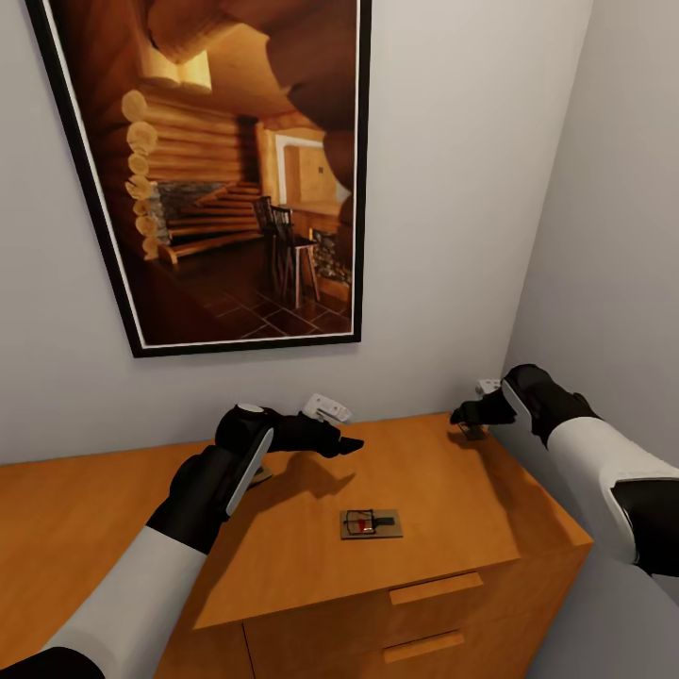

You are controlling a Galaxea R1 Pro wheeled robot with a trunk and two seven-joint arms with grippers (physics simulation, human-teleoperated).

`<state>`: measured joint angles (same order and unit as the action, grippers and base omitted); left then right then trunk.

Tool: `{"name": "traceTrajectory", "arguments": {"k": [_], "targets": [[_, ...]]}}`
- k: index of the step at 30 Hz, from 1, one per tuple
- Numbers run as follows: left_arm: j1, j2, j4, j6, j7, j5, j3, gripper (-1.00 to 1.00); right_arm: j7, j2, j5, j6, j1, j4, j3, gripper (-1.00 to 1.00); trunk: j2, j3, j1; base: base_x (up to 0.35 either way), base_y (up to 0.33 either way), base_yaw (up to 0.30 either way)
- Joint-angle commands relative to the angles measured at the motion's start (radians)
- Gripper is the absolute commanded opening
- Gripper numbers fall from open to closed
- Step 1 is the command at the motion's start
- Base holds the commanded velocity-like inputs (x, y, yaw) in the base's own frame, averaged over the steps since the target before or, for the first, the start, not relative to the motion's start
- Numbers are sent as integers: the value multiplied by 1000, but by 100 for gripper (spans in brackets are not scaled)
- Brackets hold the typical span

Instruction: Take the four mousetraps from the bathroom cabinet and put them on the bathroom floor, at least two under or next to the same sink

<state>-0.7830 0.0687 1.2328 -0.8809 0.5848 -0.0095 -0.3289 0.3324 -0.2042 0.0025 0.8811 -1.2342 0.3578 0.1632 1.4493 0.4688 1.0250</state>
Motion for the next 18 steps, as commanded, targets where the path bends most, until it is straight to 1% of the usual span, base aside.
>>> {"name": "traceTrajectory", "arguments": {"k": [1,18], "targets": [[-1,0,1,-6,4,-1,1,100,8,-1,1,-1,-1,1,8,100,1,1,0,0,0,0],[-1,0,1,-6,3,-1,1,100,24,-4,0,-21,-1,1,14,100,1,1,0,0,0,0]]}}
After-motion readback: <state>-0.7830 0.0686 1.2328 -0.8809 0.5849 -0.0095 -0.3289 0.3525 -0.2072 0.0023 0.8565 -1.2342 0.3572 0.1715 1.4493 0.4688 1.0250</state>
